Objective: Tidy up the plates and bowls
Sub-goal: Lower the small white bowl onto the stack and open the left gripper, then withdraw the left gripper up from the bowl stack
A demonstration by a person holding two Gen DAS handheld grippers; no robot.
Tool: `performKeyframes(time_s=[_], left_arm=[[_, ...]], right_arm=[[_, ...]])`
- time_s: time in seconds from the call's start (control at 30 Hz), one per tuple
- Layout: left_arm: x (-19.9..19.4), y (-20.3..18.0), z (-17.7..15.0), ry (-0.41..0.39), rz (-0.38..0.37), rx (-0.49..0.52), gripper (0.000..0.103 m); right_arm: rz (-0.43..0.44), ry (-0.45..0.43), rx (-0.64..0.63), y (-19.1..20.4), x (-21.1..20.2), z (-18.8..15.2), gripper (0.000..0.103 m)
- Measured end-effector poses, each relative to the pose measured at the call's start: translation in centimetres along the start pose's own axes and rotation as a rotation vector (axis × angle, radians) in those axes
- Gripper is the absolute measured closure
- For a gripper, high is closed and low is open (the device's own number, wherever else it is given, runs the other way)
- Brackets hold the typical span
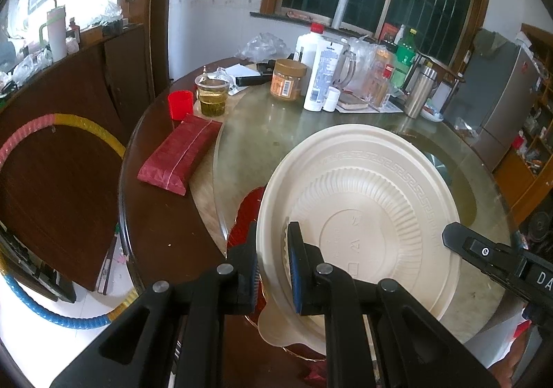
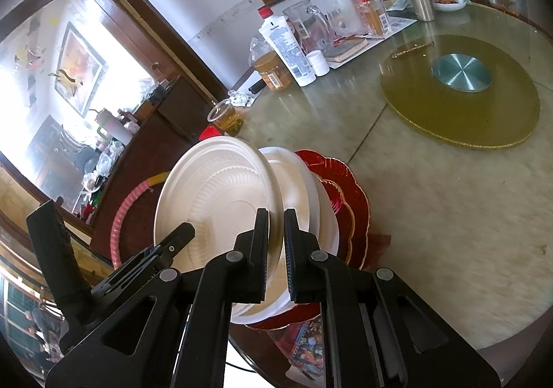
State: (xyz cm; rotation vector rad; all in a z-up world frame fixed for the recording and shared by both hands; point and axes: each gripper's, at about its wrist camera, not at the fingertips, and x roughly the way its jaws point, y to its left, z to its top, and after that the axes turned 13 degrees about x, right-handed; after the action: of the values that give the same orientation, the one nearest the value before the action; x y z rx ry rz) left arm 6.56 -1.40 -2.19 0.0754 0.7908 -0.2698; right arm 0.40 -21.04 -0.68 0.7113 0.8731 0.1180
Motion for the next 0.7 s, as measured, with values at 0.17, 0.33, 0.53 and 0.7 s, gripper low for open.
performKeyframes(time_s=[0.17,0.33,0.53,0.7], left_arm=[[0.52,-0.26,0.06,0.024,0.006,0.020,0.088],[0.58,-0.44,0.16,0.030,0.022,0.044,0.078],[0.58,0.06,0.08,0.027,0.056,0.051,0.059],[0.32,0.04,0.08,0.014,0.095,0.070,0.048]], right_arm=[[-0.007,0.003,0.011,-0.28,0.42,0.10,0.095],[-0.028,-0.013,-0.005,-0.29,0.70,0.12,0.095],[-0.041,-0.030,-0.025,-0.27,0.81,0.04,0.095],[-0.066,-0.073,-0.070,0.20,0.53,-0.42,0.094]])
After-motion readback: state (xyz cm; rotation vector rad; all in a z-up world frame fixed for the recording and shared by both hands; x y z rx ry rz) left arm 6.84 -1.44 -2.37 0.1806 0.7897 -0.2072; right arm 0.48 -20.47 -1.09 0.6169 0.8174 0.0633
